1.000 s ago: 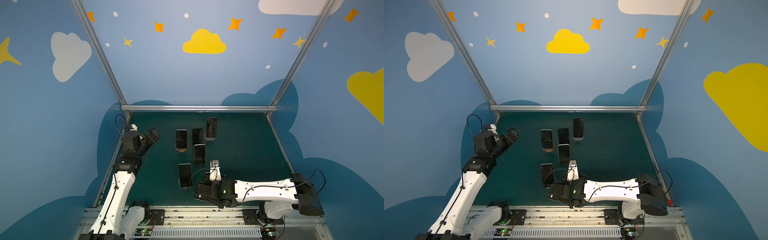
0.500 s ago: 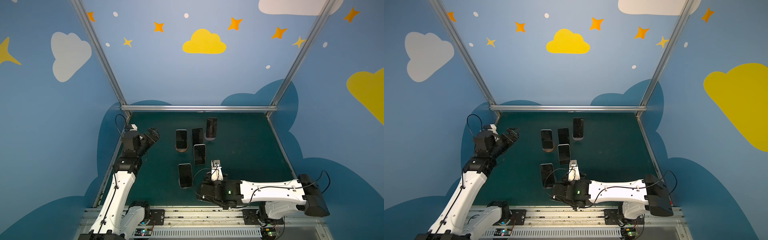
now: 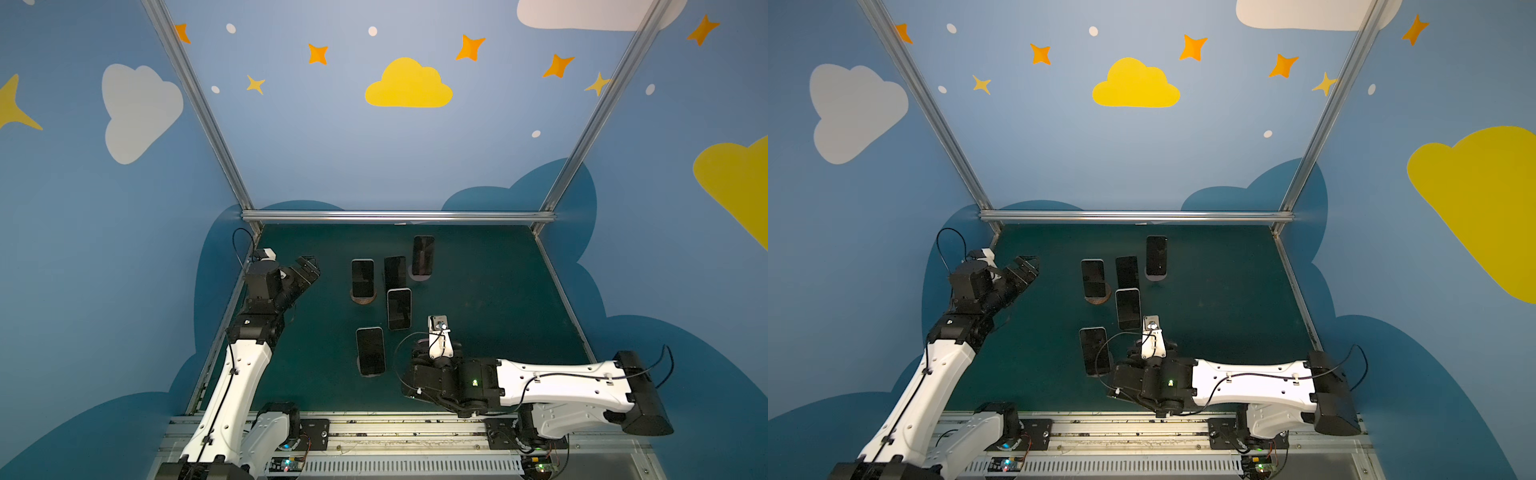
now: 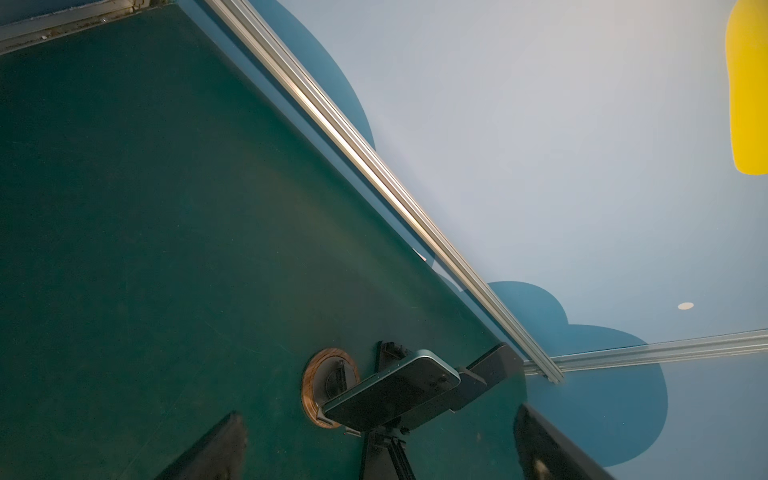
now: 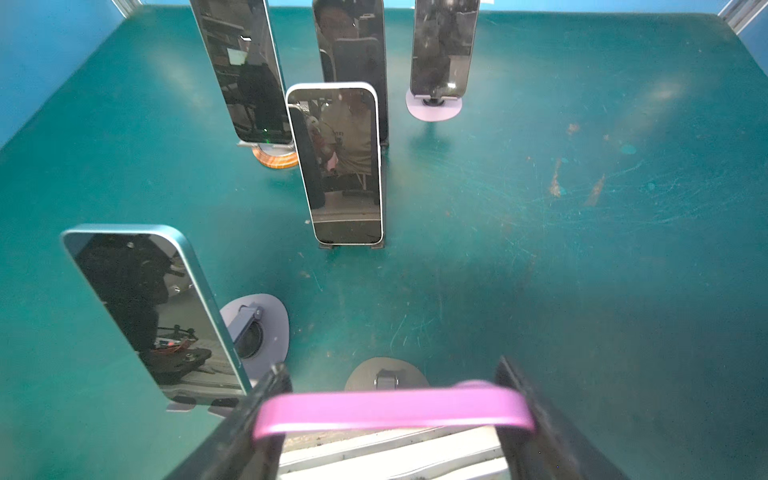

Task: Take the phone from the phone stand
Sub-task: 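Lift the purple-cased phone up out of its stand with the right gripper, then carry the held phone away from the stand toward the far side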

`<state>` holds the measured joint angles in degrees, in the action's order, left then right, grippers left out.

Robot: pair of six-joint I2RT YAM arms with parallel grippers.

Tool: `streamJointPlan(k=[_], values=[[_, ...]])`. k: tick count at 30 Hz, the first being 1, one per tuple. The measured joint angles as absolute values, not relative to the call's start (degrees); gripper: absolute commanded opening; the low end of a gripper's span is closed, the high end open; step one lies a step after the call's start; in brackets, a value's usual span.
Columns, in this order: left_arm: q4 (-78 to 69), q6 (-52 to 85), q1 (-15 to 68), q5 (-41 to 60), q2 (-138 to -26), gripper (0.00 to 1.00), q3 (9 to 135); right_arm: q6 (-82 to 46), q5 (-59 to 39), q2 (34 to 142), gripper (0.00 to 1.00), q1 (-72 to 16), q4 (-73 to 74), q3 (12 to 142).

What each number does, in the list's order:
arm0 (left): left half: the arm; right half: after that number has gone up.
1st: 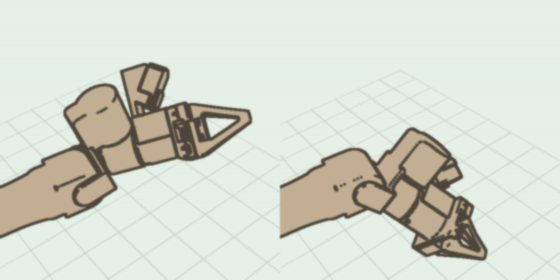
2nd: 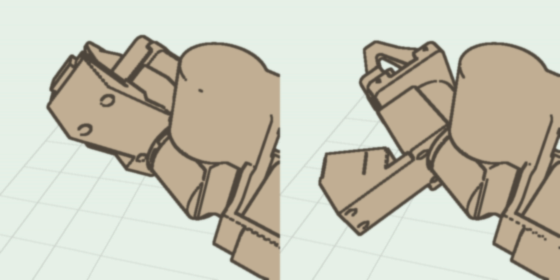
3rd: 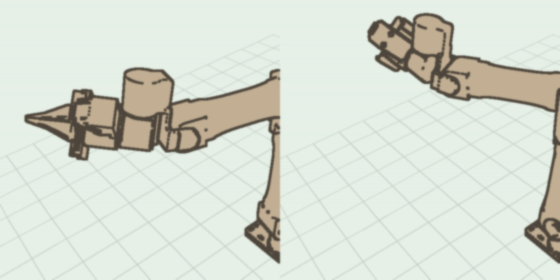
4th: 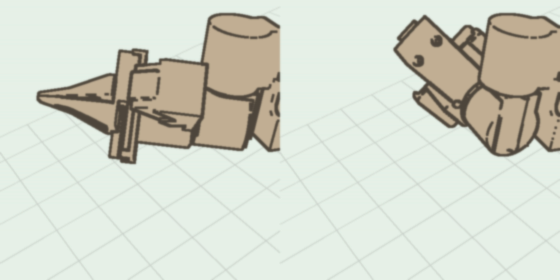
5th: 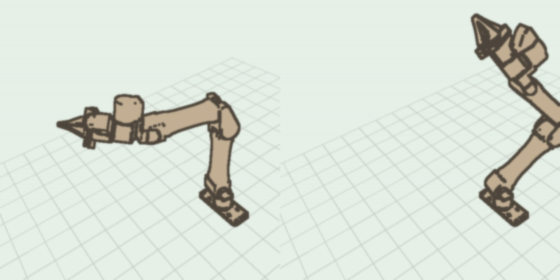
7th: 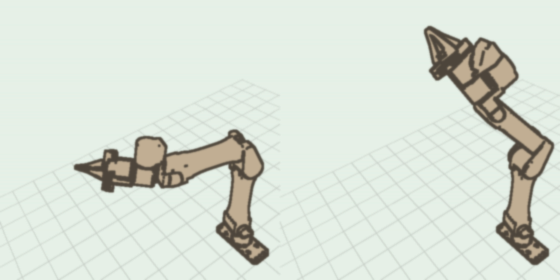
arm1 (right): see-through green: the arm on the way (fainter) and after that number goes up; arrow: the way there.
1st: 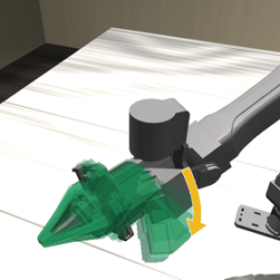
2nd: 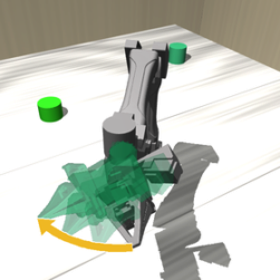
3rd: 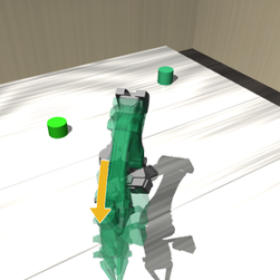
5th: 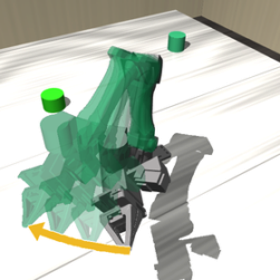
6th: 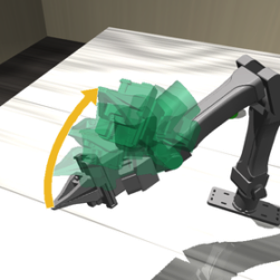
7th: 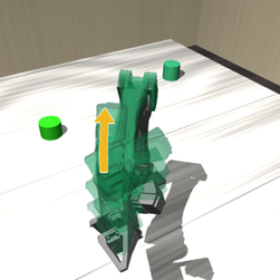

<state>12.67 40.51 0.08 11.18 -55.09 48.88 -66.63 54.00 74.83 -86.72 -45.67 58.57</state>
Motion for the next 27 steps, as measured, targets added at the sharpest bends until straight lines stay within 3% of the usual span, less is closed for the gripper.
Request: streamJointPlan(k=[27], values=[[12.3,39.8,0.2,11.3,-55.0,0.99,48.9,-60.6,55.9,64.6,0.66,-86.7,-48.9,57.0]])
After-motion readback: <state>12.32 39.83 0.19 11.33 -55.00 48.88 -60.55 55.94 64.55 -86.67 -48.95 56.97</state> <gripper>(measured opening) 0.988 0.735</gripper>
